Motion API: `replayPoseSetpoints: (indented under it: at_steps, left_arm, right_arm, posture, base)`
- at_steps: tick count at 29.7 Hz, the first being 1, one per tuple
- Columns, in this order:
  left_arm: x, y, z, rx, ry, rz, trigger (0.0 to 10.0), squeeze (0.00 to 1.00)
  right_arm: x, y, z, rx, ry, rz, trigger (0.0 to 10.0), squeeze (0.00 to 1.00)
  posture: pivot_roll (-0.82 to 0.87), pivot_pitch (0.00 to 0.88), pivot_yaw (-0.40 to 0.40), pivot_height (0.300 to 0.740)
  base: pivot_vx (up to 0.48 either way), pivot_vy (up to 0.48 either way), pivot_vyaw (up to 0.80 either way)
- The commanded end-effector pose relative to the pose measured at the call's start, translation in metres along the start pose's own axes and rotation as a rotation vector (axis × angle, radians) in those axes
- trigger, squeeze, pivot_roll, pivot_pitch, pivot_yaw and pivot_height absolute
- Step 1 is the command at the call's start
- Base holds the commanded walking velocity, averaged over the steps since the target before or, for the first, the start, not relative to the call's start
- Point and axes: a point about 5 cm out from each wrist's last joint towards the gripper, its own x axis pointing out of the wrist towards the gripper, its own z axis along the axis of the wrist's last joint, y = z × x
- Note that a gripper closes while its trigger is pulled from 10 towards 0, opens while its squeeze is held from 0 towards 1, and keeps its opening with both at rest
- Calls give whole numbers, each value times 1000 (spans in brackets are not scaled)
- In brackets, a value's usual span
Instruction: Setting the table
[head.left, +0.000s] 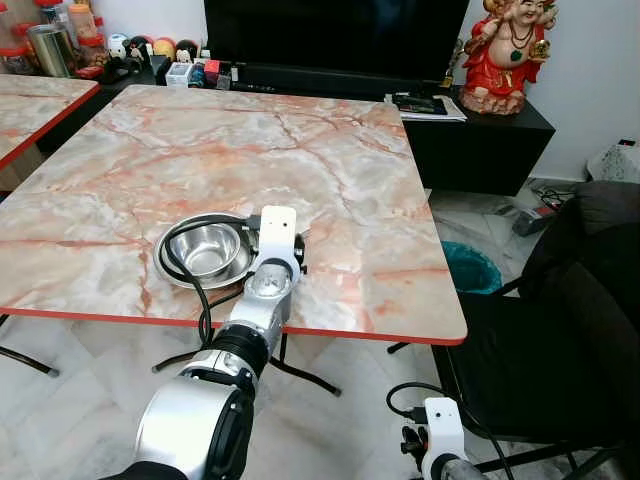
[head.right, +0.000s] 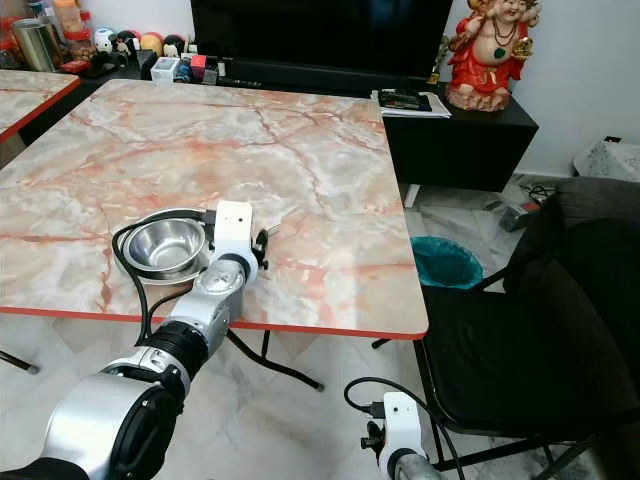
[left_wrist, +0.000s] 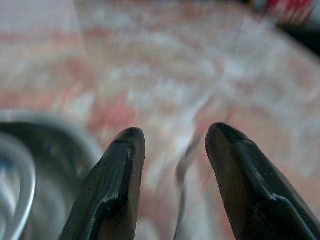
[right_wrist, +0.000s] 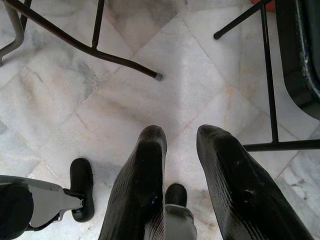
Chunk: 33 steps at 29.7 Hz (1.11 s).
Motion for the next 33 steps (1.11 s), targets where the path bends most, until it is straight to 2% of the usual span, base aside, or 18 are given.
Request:
replayPoseSetpoints:
  at_steps: [1, 3, 4, 6, 7, 8, 10, 12, 13, 15, 18, 22, 28, 30, 32, 33]
  left_arm:
    - [1, -7, 21, -30, -99, -24, 10000, 0]
    - [0, -8, 36, -62, -181, -30, 10000, 0]
    - [0, -8, 36, -62, -181, -30, 10000, 0]
    - [-5, -10, 55, -81, -305, -50, 10000, 0]
    - [-11, -10, 68, -56, -401, -65, 10000, 0]
    - [-11, -10, 68, -56, -401, -65, 10000, 0]
    - [-19, -6, 69, 14, -467, -58, 10000, 0]
    - [-27, 6, 62, 2, -491, -21, 10000, 0]
    - [-34, 22, 53, -21, -495, 37, 10000, 0]
    - [-39, 33, 49, -27, -500, 71, 10000, 0]
    - [-50, 61, 45, -28, -515, 155, 10000, 0]
    - [-72, 102, 57, 39, -585, 268, 10000, 0]
    - [-100, 130, 78, 201, -654, 375, 10000, 0]
    - [-103, 135, 74, 224, -630, 390, 10000, 0]
    - [-113, 157, 50, 276, -518, 464, 10000, 0]
    - [-113, 157, 50, 276, -518, 464, 10000, 0]
  right_arm:
    - [-1, -4, 0, -11, 3, -11, 10000, 0]
    - [-1, -4, 1, -12, 2, -10, 10000, 0]
    - [-1, -4, 1, -12, 2, -10, 10000, 0]
    - [0, -4, 1, -12, 0, -9, 10000, 0]
    - [0, -4, 1, -12, -1, -9, 10000, 0]
    - [0, -4, 1, -12, -1, -9, 10000, 0]
    - [0, -4, 1, -9, -4, -10, 10000, 0]
    - [0, -4, 3, 1, -16, -11, 10000, 0]
    - [0, -4, 5, 12, -31, -12, 10000, 0]
    - [0, -4, 7, 20, -40, -14, 10000, 0]
    - [0, -4, 9, 26, -52, -13, 10000, 0]
    - [1, -4, 14, 35, -78, -16, 10000, 0]
    - [2, -3, 17, 42, -92, -22, 10000, 0]
    - [2, -3, 18, 44, -95, -21, 10000, 0]
    - [2, -2, 19, 47, -100, -20, 10000, 0]
    - [2, -2, 19, 47, -100, -20, 10000, 0]
  posture:
    - [-18, 15, -94, 705]
    - [-18, 15, -94, 705]
    - [-18, 15, -94, 705]
    - [-19, 15, -95, 705]
    - [-18, 13, -95, 705]
    - [-18, 13, -95, 705]
    - [-20, 11, -89, 705]
    - [-20, 11, -88, 705]
    - [-20, 11, -88, 705]
    - [-20, 11, -88, 705]
    - [-12, 11, -85, 705]
    - [10, 7, -90, 705]
    - [24, 0, -89, 705]
    - [26, 0, -86, 705]
    - [32, 0, -84, 705]
    - [32, 0, -84, 705]
  base:
    - [0, 0, 0]
    - [0, 0, 0]
    - [0, 0, 0]
    - [0, 0, 0]
    - [0, 0, 0]
    - [0, 0, 0]
    - [0, 0, 0]
    - [0, 0, 0]
    - [0, 0, 0]
    - [0, 0, 0]
    - [0, 0, 0]
    - [0, 0, 0]
    - [0, 0, 0]
    - [0, 0, 0]
    - [0, 0, 0]
    - [0, 0, 0]
